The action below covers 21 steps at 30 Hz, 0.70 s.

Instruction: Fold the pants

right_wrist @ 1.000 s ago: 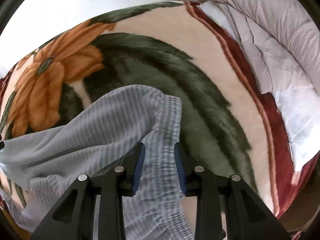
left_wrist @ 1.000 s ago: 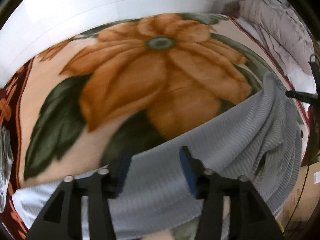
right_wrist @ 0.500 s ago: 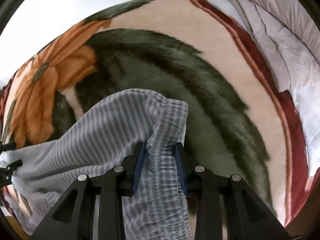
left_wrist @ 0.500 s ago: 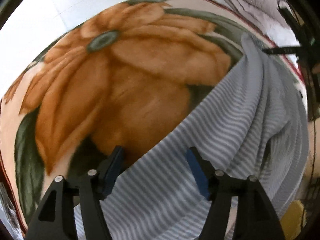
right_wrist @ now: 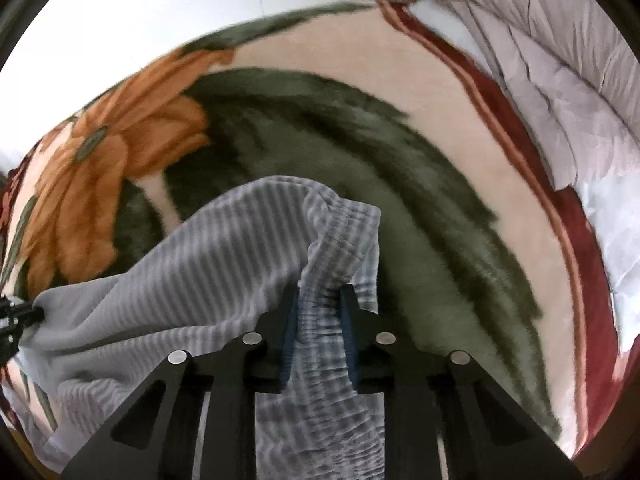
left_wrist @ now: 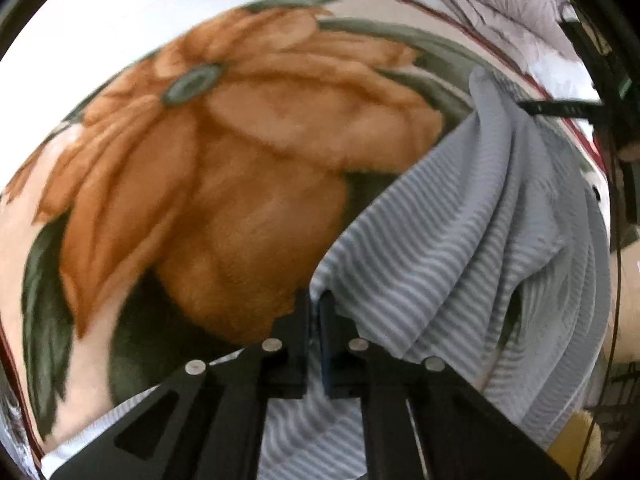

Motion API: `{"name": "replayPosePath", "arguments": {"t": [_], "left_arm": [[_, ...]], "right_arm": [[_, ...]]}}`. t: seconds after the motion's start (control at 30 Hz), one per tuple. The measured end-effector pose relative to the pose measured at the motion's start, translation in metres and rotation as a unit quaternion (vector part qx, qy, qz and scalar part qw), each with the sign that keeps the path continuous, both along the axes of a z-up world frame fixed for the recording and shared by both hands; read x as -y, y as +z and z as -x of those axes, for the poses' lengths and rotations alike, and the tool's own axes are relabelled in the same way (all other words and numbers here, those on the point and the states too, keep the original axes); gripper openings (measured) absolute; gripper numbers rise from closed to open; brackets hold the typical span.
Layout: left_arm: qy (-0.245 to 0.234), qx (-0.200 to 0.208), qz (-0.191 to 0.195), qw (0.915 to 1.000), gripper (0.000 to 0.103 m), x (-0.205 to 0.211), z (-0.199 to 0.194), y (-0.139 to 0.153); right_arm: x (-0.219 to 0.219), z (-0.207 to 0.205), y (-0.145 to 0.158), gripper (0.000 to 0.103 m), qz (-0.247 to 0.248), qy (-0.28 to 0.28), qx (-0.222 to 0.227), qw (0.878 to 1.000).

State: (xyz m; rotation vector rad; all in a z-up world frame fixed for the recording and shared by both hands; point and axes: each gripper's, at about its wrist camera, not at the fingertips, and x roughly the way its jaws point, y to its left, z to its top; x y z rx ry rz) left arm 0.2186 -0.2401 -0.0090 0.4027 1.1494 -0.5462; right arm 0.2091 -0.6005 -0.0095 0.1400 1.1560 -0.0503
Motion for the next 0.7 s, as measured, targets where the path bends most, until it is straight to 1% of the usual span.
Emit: {"name": "replayPosePath", "arguments": {"t": [0.03,0.07,0.13,0.2,0.27,0.37,0.43,0.47,0.5,0.53,0.57,0.63,0.7], "left_arm": [[0.010,0.013,0.006,0.9998,0.003,-0.003,0.002,0.007],[0.021,0.030,0.014,0.9992,0.003,-0.005,0.001,0.016],[0.050,0.071,0.022,0.9960,0.003,-0.013,-0.003,0.035],[0.080,0.109,0.015,0.9907,0.003,-0.021,-0.010,0.047],[0.112,0.141,0.005,0.9837,0.003,-0.027,-0.024,0.053],[0.137,0.149,-0.006,0.9794,0.004,-0.028,-0.047,0.044],[0.142,0.153,-0.033,0.9774,0.004,-0.023,-0.057,0.030],[0.145,0.146,-0.042,0.9777,0.004,-0.020,-0.061,0.020],[0.150,0.135,-0.049,0.9782,0.004,-0.020,-0.065,0.009],[0.155,0.129,-0.052,0.9781,0.005,-0.023,-0.066,0.004],[0.163,0.119,-0.050,0.9780,0.006,-0.027,-0.067,-0.002],[0.168,0.106,-0.039,0.9794,0.006,-0.032,-0.066,-0.008],[0.168,0.108,-0.030,0.9795,0.008,-0.035,-0.064,-0.009]], "right_arm": [[-0.001,0.005,0.006,0.014,0.005,0.005,0.013,1.000],[-0.001,0.009,0.012,0.011,0.008,0.009,0.027,1.000],[0.000,0.017,0.027,0.010,0.020,0.010,0.058,0.998],[0.005,0.022,0.040,0.009,0.026,0.005,0.087,0.996],[0.007,0.020,0.045,0.008,0.028,0.001,0.101,0.994],[0.004,0.008,0.042,0.008,0.031,-0.004,0.110,0.993],[-0.004,-0.005,0.029,0.008,0.031,0.005,0.092,0.995],[-0.008,-0.007,0.022,0.009,0.031,0.011,0.082,0.996],[-0.013,-0.010,0.012,0.009,0.029,0.021,0.058,0.998],[-0.016,-0.010,0.008,0.011,0.027,0.026,0.047,0.998],[-0.019,-0.009,0.004,0.013,0.023,0.035,0.037,0.998],[-0.020,-0.005,0.009,0.017,0.008,0.046,0.033,0.998],[-0.015,-0.002,0.024,0.025,-0.023,0.051,0.049,0.997]]}}
